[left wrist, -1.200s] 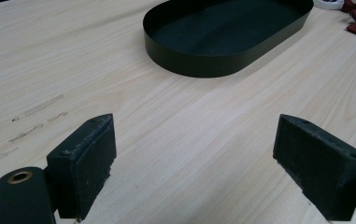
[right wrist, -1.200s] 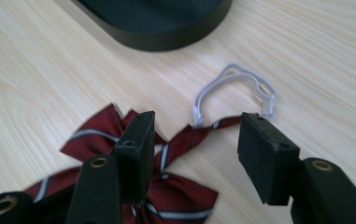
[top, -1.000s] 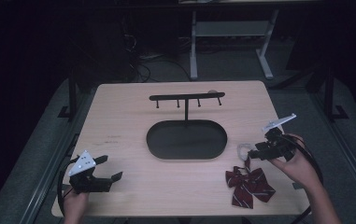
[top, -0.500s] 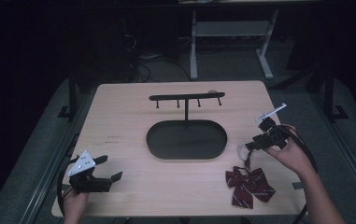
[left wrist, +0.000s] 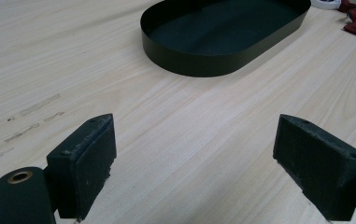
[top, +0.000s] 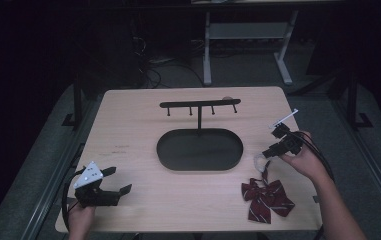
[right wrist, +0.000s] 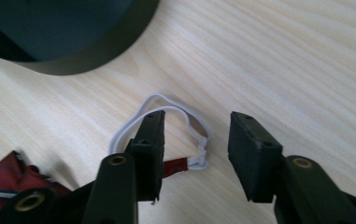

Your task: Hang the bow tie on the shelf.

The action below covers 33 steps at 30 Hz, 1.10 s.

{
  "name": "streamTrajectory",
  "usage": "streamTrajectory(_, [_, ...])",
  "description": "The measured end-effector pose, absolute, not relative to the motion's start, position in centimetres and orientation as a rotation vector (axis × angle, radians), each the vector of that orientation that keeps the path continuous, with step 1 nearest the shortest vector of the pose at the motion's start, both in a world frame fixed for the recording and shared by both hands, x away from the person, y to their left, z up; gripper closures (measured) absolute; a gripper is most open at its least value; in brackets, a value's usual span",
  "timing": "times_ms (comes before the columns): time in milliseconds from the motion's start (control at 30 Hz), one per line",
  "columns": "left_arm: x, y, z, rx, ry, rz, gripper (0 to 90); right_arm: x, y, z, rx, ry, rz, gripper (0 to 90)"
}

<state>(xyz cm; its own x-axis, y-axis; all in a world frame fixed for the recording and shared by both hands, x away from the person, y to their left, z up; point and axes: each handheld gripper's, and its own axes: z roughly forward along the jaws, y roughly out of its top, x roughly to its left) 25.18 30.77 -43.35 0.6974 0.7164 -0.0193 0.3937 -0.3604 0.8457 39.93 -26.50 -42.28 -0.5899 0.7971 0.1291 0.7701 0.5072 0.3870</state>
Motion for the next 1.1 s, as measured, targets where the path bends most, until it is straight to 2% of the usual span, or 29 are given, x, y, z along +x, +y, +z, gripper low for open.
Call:
streamTrajectory(333, [25.2, 30.7, -43.4, 1.99, 0.856, 0.439, 13.1, 40.1, -26.6, -43.4, 1.405, 2.688, 0.585, 63.0])
streamTrajectory(733, [25.2, 30.6, -43.4, 1.99, 0.855, 0.437, 13.0, 39.8, -25.6, -43.8, 1.319, 2.677, 0.47, 74.7])
streamTrajectory(1000, [25.2, 30.7, -43.4, 1.99, 0.856, 0.434, 13.0, 39.7, -25.1, -44.2, 1.293, 2.69, 0.431, 73.1])
streamTrajectory(1100, [25.2, 30.7, -43.4, 1.991, 0.856, 0.435, 13.0, 39.6, -24.9, -44.2, 1.283, 2.696, 0.412, 78.9])
